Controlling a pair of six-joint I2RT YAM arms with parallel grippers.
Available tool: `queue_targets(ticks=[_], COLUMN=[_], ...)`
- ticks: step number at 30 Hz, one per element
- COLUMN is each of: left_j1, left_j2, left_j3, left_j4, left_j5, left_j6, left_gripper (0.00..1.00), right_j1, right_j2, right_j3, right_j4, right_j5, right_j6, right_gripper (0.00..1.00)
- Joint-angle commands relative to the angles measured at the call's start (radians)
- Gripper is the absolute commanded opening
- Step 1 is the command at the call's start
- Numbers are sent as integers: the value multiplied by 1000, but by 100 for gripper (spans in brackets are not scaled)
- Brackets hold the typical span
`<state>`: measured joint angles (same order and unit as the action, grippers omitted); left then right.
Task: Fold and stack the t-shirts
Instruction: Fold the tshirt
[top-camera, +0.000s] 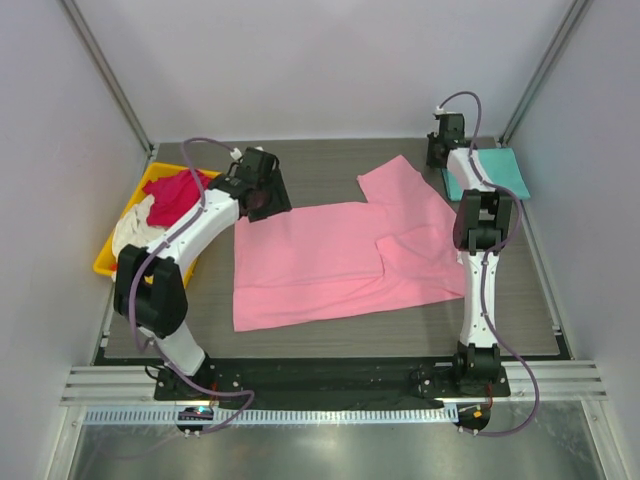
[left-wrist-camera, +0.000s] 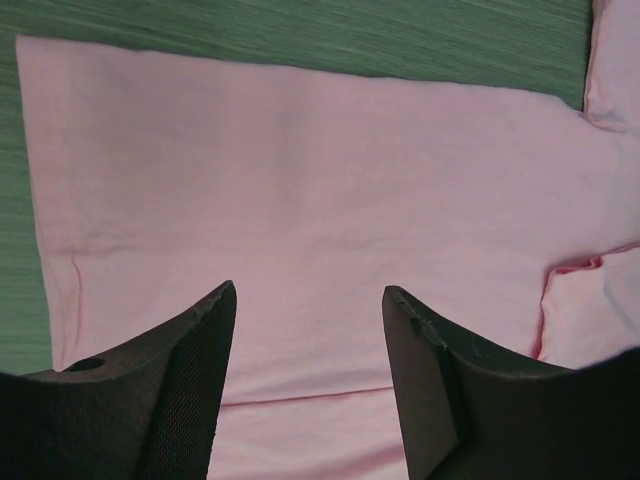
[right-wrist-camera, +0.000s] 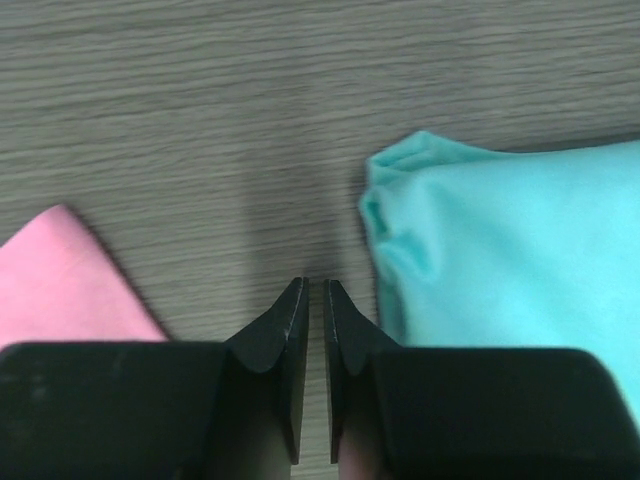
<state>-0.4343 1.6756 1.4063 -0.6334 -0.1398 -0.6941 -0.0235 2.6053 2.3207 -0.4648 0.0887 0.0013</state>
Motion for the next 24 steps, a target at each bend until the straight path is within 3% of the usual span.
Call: queue_targets(ticks=[1, 3, 4, 8, 17, 24], left_j1=[70, 92, 100, 146, 255, 279], left_j2=[29, 50, 55, 75, 228, 318], left_j3=[60, 92, 126, 177, 270, 315], left_j4=[37, 12, -1, -63, -195, -149], left_j5=[84, 92, 73, -43, 22, 118], left_j6=[82, 108, 137, 223, 338, 383], left_gripper=[61, 60, 60, 61, 57, 56], right_j1=[10, 10, 11, 23, 135, 178], right_j2=[-117, -119, -119, -110, -93, -71], right_j3=[-3, 19, 26, 68, 69, 72], right_j4=[55, 55, 54, 54, 55, 66], right_j5=[-138, -193, -205, -236, -207, -133], right_j6=[23, 45, 55, 111, 123, 60], right_gripper=[20, 24, 30, 38, 38, 38])
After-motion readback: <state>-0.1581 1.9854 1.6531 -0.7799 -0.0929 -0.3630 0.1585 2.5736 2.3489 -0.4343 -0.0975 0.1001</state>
